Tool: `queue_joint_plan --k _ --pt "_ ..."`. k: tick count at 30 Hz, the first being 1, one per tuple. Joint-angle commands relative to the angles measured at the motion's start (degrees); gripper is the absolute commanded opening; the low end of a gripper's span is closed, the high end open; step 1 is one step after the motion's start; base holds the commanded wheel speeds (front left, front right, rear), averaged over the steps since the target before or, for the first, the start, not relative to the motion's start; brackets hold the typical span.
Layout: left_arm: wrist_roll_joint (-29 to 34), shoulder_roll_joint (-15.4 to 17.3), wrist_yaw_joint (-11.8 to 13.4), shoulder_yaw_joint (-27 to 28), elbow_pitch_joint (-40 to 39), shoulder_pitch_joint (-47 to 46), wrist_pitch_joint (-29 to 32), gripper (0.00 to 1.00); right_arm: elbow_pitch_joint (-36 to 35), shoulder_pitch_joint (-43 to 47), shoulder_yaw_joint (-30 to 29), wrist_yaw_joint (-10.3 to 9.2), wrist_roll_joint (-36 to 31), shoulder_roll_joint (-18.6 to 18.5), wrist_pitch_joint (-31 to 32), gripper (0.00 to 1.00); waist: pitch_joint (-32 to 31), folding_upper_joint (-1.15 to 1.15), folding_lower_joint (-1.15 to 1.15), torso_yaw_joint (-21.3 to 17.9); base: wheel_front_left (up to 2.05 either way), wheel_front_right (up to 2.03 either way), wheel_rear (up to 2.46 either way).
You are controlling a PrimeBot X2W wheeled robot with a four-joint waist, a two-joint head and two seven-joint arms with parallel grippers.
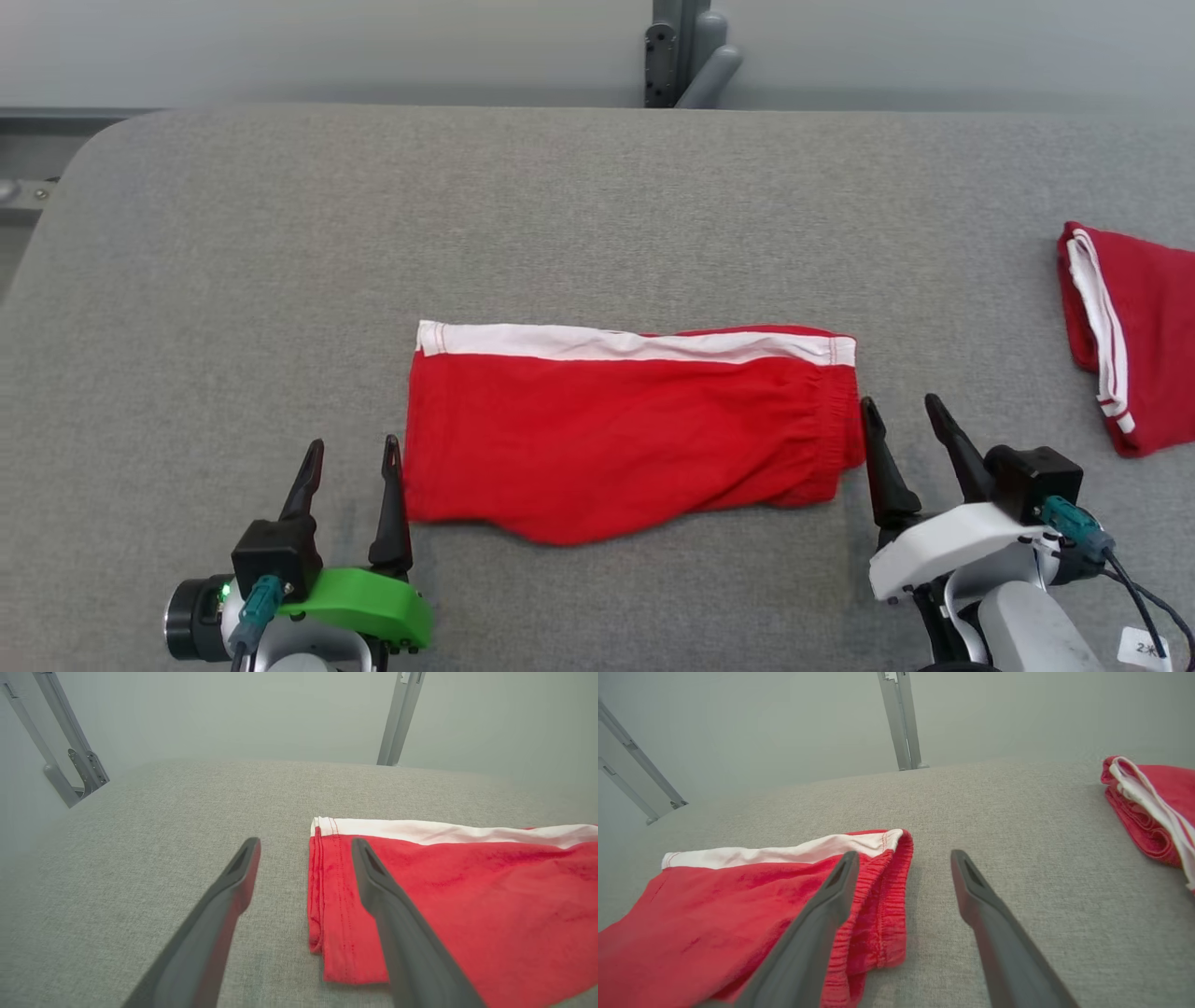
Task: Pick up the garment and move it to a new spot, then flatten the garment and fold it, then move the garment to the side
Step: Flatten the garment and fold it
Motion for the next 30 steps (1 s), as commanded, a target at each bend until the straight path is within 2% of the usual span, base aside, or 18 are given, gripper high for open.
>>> queue_joint_plan --k 1,7,12,17,18,19,20,21,25,30 --pt "0.14 0.16 0.06 -0.21 -0.26 0.32 -0.11 1.00 2.13 -1.44 -0.19 0.00 -0.57 -0.22 -0.10 1.00 1.46 0.00 0.00 3.19 0.00 0.00 0.00" --pt "0.35 0.15 0.03 -0.27 -0.21 -0.22 -0.11 1.00 12.01 -5.17 -1.60 -0.01 -1.36 -0.28 -0.10 1.00 2.61 0.00 0.00 6.65 0.00 0.00 0.00" --pt "0.14 0.16 0.27 -0.12 -0.44 0.03 -0.11 1.00 19.01 -7.39 -1.32 -0.01 0.46 -0.21 -0.10 1.00 3.24 0.00 0.00 7.90 0.00 0.00 0.00" --pt "-0.18 0.17 0.29 -0.15 -0.62 0.05 -0.11 1.00 21.45 -8.15 1.10 0.00 4.07 -0.12 0.05 1.00 3.56 0.00 0.00 8.22 0.00 0.00 0.00" --pt "-0.26 0.16 0.33 -0.19 -0.66 0.05 -0.11 1.00 21.60 -8.28 2.05 0.00 5.09 -0.04 0.10 0.86 3.58 0.00 0.00 8.22 0.00 0.00 0.00" --pt "-0.35 0.17 0.35 -0.22 -0.69 0.10 -0.11 1.00 21.27 -8.40 2.52 0.00 6.39 0.01 0.10 0.46 3.61 0.00 0.00 8.18 0.00 0.00 0.00" --pt "-0.43 0.17 0.38 -0.30 -0.75 0.08 -0.11 1.00 20.93 -8.45 2.78 0.00 7.21 -0.02 0.10 0.27 3.65 0.00 0.00 8.11 0.00 0.00 0.00" --pt "-0.53 0.16 0.41 -0.41 -0.80 0.02 -0.12 1.00 20.76 -8.38 2.90 0.00 8.06 -0.04 0.09 0.00 3.67 0.00 0.00 8.04 0.00 0.00 0.00" --pt "-0.72 0.17 0.33 -0.63 -0.68 -0.01 -0.12 1.00 19.99 -8.71 1.71 -0.01 9.93 -0.12 0.03 0.00 3.60 0.00 0.00 7.65 0.00 0.00 0.00" --pt "-0.88 0.17 0.31 -0.65 -0.32 0.28 -0.12 1.00 19.43 -8.46 -2.45 -0.06 10.46 -0.37 -0.06 0.00 3.25 0.00 0.00 6.93 0.00 0.00 0.00"
